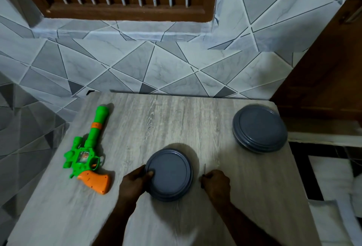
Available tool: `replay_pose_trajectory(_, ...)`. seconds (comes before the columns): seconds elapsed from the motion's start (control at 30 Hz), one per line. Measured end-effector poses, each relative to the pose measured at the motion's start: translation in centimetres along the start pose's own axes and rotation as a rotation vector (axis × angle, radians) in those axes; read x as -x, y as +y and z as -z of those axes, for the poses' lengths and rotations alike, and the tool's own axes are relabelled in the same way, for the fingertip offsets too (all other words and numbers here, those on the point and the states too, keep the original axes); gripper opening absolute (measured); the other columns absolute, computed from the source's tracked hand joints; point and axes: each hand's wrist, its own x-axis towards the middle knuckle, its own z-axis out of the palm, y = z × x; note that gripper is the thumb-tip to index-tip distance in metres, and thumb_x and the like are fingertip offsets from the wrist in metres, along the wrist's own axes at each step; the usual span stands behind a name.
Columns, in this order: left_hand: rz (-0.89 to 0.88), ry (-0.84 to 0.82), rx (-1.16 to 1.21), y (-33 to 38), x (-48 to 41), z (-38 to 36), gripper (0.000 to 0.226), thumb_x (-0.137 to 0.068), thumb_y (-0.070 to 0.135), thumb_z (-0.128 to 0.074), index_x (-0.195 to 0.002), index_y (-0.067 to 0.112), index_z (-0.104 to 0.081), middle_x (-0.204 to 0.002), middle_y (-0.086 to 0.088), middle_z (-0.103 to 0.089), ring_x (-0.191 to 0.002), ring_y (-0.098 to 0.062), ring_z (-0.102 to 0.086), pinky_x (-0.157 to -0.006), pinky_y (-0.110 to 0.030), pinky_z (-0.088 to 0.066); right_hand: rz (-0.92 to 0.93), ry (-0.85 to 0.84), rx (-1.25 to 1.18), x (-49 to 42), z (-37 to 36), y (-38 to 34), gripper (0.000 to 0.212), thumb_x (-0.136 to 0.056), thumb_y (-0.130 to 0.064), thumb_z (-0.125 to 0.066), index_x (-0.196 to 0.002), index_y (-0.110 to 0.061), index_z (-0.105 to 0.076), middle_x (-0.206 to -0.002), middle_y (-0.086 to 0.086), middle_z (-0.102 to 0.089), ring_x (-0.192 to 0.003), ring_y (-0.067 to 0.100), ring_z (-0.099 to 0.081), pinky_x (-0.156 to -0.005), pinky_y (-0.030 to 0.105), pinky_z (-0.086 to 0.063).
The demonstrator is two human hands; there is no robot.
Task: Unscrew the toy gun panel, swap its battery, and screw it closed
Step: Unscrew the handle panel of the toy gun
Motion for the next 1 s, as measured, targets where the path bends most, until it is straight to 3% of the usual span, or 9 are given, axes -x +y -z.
replay_pose_trajectory(0.13, -0.001, 0.002, -0.021, 0.4, 0.2, -0.1, 0.026, -0.08, 0.026, -0.079, -0.105, 0.026, -0.075, -0.093, 0.0, -0.077, -0.089, -0.025, -0.072, -0.065, -0.032, -0.057, 0.009, -0.022, 0.008, 0.1, 0.5, -0.5, 0.022, -0.085, -0.027, -0.071, -0.074, -0.009, -0.074, -0.068, 0.001, -0.069, -0.064, 0.012, -0.064, -0.062, 0.021, -0.049)
replay_pose_trajectory(0.27, 0.025, 0.012, -0.035, 0.6, 0.4, 0.1, 0.009, -0.079, 0.028, -0.08, -0.088, 0.029, -0.078, -0.089, 0.0, -0.077, -0.089, -0.024, -0.07, -0.075, -0.041, -0.057, 0.033, -0.048, -0.023, 0.2, 0.9, -0.5, 0.027, -0.083, -0.033, -0.074, -0.063, -0.015, -0.071, -0.061, -0.003, -0.068, -0.061, 0.009, -0.064, -0.061, 0.021, -0.049)
replay_pose_trajectory(0.4, -0.01, 0.093, -0.14, 1.1, 0.7, 0.4, 0.037, -0.065, 0.048, -0.086, -0.066, 0.019, -0.064, -0.071, 0.001, -0.065, -0.076, -0.019, -0.06, -0.073, -0.036, -0.047, 0.097, -0.072, -0.011, 0.7, 1.5, 0.2, 0.032, -0.083, -0.044, -0.072, -0.075, -0.013, -0.07, -0.068, -0.003, -0.067, -0.064, 0.008, -0.063, -0.059, 0.019, -0.047)
replay_pose_trajectory(0.47, -0.008, 0.146, -0.162, 1.3, 0.8, 0.7, 0.039, -0.062, 0.054, -0.085, -0.082, 0.026, -0.067, -0.085, 0.004, -0.065, -0.084, -0.017, -0.062, -0.08, -0.035, -0.049, 0.172, -0.062, 0.082, 1.3, 2.1, 1.0, 0.034, -0.085, -0.05, -0.067, -0.08, -0.016, -0.064, -0.074, -0.005, -0.064, -0.066, 0.006, -0.059, -0.056, 0.018, -0.042)
replay_pose_trajectory(0.53, -0.001, 0.201, -0.173, 1.2, 1.5, 1.2, 0.057, -0.067, 0.049, -0.085, -0.114, 0.02, -0.07, -0.107, 0.001, -0.07, -0.098, -0.019, -0.066, -0.09, -0.038, -0.053, 0.228, -0.06, 0.155, 2.0, 3.2, 1.9, 0.032, -0.087, -0.052, -0.064, -0.081, -0.02, -0.06, -0.075, -0.007, -0.062, -0.065, 0.004, -0.055, -0.056, 0.017, -0.039)
replay_pose_trajectory(0.57, -0.006, 0.217, -0.18, 1.0, 2.2, 1.6, 0.063, -0.067, 0.051, -0.085, -0.119, 0.019, -0.069, -0.112, 0.001, -0.071, -0.101, -0.019, -0.067, -0.093, -0.039, -0.053, 0.245, -0.066, 0.174, 2.4, 3.7, 2.4, 0.03, -0.088, -0.05, -0.063, -0.081, -0.021, -0.06, -0.076, -0.008, -0.062, -0.066, 0.004, -0.056, -0.057, 0.018, -0.04)
replay_pose_trajectory(0.7, -0.015, 0.258, -0.131, 0.4, 5.2, 2.5, 0.053, -0.051, 0.069, -0.079, -0.092, 0.037, -0.072, -0.098, 0.01, -0.075, -0.09, -0.014, -0.072, -0.091, -0.043, -0.055, 0.326, -0.109, 0.173, 3.4, 5.3, 4.1, 0.025, -0.091, -0.041, -0.062, -0.084, -0.018, -0.065, -0.079, -0.008, -0.066, -0.072, 0.004, -0.06, -0.06, 0.013, -0.04)
replay_pose_trajectory(0.93, -0.004, 0.271, -0.081, -0.2, 8.2, 1.9, 0.021, -0.072, 0.058, -0.077, -0.083, 0.04, -0.076, -0.084, 0.009, -0.076, -0.083, -0.018, -0.072, -0.086, -0.043, -0.058, 0.5, -0.139, 0.193, 5.3, 6.6, 4.1, 0.009, -0.093, -0.032, -0.061, -0.085, -0.028, -0.064, -0.08, -0.011, -0.066, -0.077, 0.003, -0.062, -0.068, 0.008, -0.042)
replay_pose_trajectory(1.0, 0.005, 0.266, -0.079, 0.1, 8.3, 2.1, 0.023, -0.075, 0.057, -0.075, -0.088, 0.037, -0.076, -0.087, 0.009, -0.076, -0.081, -0.016, -0.073, -0.085, -0.041, -0.058, 0.519, -0.153, 0.204, 5.9, 6.3, 3.6, 0.005, -0.093, -0.033, -0.06, -0.092, -0.03, -0.064, -0.085, -0.015, -0.064, -0.084, 0.002, -0.062, -0.076, 0.011, -0.043)
